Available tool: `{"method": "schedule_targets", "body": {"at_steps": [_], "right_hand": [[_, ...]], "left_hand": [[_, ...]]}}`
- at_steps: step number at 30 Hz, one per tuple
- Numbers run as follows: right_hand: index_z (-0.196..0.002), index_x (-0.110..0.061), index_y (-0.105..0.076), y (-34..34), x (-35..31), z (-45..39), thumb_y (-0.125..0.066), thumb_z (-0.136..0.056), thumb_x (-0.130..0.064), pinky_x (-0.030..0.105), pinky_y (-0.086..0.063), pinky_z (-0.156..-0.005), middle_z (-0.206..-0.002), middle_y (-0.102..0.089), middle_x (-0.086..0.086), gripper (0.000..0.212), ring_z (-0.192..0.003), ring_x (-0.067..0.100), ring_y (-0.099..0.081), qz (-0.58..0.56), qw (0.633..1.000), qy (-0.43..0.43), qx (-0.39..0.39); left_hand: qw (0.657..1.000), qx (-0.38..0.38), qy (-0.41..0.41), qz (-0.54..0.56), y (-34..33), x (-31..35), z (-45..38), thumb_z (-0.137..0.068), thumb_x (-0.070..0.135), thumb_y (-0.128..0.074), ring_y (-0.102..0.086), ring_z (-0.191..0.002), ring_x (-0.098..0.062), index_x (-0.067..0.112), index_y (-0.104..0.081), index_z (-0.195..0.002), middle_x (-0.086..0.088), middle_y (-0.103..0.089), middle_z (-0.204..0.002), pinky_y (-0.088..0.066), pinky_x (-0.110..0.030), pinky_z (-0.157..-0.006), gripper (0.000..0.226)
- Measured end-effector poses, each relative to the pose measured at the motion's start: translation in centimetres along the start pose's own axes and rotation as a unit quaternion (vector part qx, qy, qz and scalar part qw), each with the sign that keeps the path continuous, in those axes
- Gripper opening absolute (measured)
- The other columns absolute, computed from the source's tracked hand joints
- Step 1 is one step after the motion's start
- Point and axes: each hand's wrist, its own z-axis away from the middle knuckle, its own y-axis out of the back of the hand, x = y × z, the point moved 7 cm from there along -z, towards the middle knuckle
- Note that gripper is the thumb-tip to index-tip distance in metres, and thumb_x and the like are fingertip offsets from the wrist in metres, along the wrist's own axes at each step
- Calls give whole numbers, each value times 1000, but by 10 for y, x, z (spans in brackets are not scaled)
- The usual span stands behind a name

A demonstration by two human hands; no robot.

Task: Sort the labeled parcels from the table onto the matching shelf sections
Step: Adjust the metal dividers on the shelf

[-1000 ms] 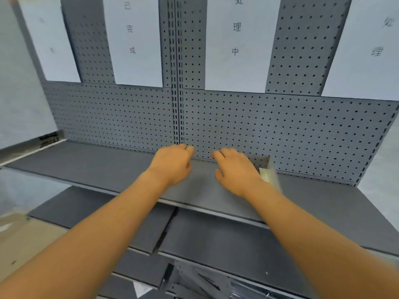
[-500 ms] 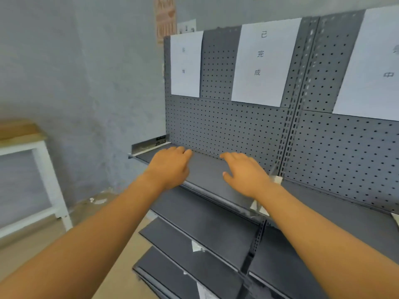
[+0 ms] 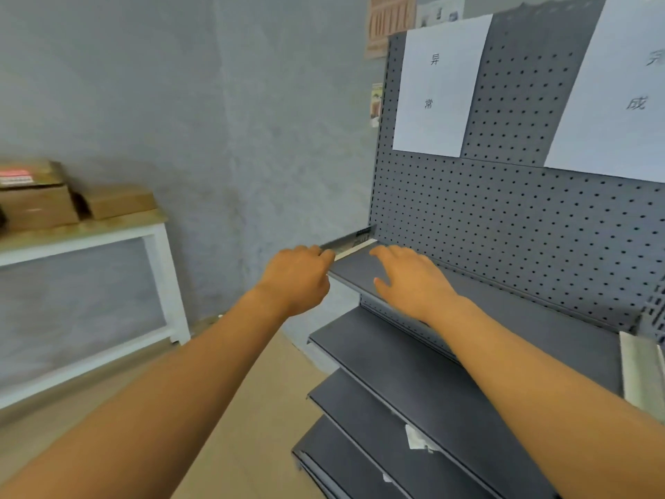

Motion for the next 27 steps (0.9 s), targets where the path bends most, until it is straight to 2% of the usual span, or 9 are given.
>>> {"method": "schedule_targets", "body": {"at_steps": [2,6,9,16,23,27], "right_hand": [[-149,-14,-34,-12,-1,-29,-46,-102,-25,42,-38,-106,-143,-48,9,50,-131,29,-43,3,1000,5,0],[-149,-14,-35,-39,11,-88,-46,-103,-26,41,-37,-106,-144,-47,9,49,-132,30,-42,-10,1000,-7,0],[-149,-15,-34,-61,16,-128,-45,-103,-25,39,-35,-107,-146,-46,8,49,-133,28,-41,-35,999,-23,-18],[-143,-17,-41,-89,16,-200,-45,-101,-24,37,-40,-99,-133,-53,6,43,-124,26,-46,-24,999,-18,-25],[-141,-13,-45,-130,56,-234,-42,-104,-27,41,-46,-98,-138,-52,10,40,-124,30,-49,-18,987,-141,-78],[-140,-11,-45,-155,60,-253,-39,-105,-33,44,-49,-95,-136,-55,11,42,-120,30,-53,-61,967,-226,-101]], "left_hand": [[1000,6,1,-5,-14,-19,-19,-101,25,-40,-59,-99,-29,13,-49,-128,-9,-60,-116,-43,-35,-74,31],[1000,7,13,-3,-40,-57,-61,-101,26,-40,-59,-103,-29,14,-49,-131,-8,-61,-121,-50,-38,-81,33],[1000,-12,10,-11,-62,-80,-89,-102,28,-40,-60,-104,-28,16,-48,-133,-7,-60,-123,-48,-36,-80,34],[998,-29,-7,-48,-115,-131,-139,-100,24,-40,-60,-100,-28,13,-49,-130,-7,-60,-117,-40,-34,-72,33],[996,-20,-72,-56,-165,-158,-194,-100,23,-40,-58,-98,-28,13,-49,-126,-8,-59,-112,-34,-32,-70,30],[991,-9,-122,-47,-194,-173,-223,-100,24,-40,-59,-99,-28,13,-49,-126,-7,-59,-112,-34,-32,-71,30]]}}
